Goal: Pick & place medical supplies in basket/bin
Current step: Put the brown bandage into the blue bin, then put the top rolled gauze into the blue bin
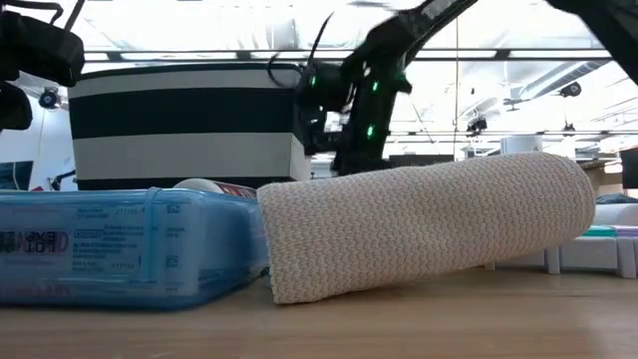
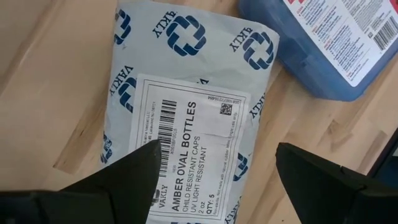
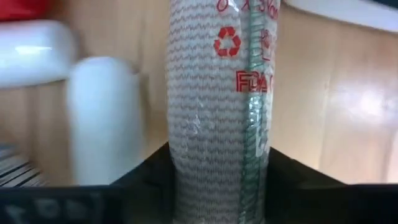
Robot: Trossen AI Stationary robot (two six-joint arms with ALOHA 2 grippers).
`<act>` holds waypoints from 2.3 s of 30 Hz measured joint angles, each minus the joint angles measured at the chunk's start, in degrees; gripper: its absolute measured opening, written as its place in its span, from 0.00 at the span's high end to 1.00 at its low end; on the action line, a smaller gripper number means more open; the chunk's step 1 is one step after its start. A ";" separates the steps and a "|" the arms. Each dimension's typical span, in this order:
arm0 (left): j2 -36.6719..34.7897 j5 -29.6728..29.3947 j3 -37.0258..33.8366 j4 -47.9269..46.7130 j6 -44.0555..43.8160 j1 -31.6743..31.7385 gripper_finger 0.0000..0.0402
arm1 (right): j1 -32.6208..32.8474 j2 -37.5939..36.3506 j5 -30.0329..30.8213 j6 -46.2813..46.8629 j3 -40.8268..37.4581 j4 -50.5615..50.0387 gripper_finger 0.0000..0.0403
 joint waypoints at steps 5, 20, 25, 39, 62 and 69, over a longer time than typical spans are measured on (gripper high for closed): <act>0.00 -0.90 0.09 0.30 0.02 0.00 0.27 | 4.99 -12.15 -4.64 1.19 0.10 -6.43 0.75; 0.00 -2.84 0.44 0.56 -0.15 0.02 0.27 | -6.24 -16.37 -3.34 21.08 22.68 12.15 0.65; 0.00 -2.84 0.51 0.45 -1.42 0.00 0.27 | -12.06 2.94 -29.61 30.33 43.17 4.32 0.57; 0.69 -4.08 0.09 0.48 -3.06 -0.37 0.27 | -8.97 -9.53 -13.58 15.38 34.94 -8.04 0.16; 1.20 -3.82 -0.35 0.89 -1.03 -0.35 0.27 | -1.46 -25.66 1.68 65.48 -26.03 -0.83 0.19; 1.20 -3.80 -0.41 0.97 -1.02 -0.35 0.27 | -2.18 -17.81 3.53 70.37 -27.85 5.50 0.22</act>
